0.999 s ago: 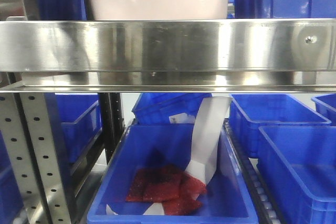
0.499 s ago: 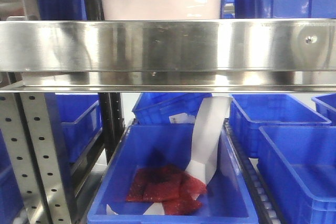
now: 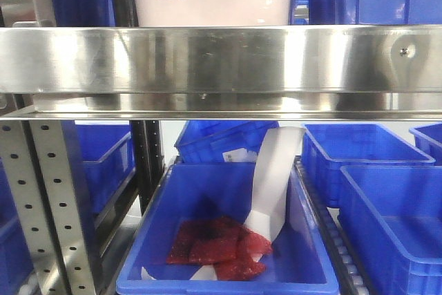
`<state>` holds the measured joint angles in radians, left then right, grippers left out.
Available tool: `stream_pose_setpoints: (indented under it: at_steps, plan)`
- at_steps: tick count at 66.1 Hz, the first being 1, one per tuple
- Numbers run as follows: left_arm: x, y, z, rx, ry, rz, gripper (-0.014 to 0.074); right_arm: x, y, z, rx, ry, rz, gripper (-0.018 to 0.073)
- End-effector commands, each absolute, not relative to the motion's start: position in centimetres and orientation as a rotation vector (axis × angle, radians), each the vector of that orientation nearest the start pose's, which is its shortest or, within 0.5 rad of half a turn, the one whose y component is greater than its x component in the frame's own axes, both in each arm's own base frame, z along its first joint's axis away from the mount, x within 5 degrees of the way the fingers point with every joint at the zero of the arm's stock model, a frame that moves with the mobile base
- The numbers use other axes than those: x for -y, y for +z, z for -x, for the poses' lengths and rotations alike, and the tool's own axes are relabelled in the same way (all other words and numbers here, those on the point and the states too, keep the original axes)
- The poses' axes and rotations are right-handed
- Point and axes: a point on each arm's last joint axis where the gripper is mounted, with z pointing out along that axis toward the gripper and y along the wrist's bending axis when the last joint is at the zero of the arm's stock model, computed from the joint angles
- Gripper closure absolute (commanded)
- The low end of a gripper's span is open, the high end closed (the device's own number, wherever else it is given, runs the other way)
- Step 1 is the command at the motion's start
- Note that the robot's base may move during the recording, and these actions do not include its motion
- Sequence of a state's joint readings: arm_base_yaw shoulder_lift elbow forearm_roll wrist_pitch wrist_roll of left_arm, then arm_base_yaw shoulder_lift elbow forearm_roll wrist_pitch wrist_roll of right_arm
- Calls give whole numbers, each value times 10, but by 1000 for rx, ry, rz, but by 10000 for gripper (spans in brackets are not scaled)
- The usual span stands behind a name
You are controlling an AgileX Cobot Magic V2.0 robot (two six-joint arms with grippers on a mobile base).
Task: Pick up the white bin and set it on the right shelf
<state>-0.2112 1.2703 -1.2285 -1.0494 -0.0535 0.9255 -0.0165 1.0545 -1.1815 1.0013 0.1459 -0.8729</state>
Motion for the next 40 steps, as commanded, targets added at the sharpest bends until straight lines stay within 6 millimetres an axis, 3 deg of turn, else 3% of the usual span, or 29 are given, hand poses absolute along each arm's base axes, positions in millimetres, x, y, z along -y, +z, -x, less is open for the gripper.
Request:
stream_pose_setpoints:
  at_steps: [1, 15, 27, 40]
  plan:
    - [50, 459, -261, -1427, -201, -15, 715, -5, 483, -205, -1378, 143, -13, 496]
    - [34, 435, -206, -1425, -209, 42, 715, -1, 438, -180, -1437, 114, -57, 496]
    - [21, 411, -147, -1380, -213, 48, 715, 2, 396, -141, -1444, 85, -91, 496]
    - [8, 378, -97, -1314, -211, 70, 715, 1, 345, -102, -1459, 89, -92, 496]
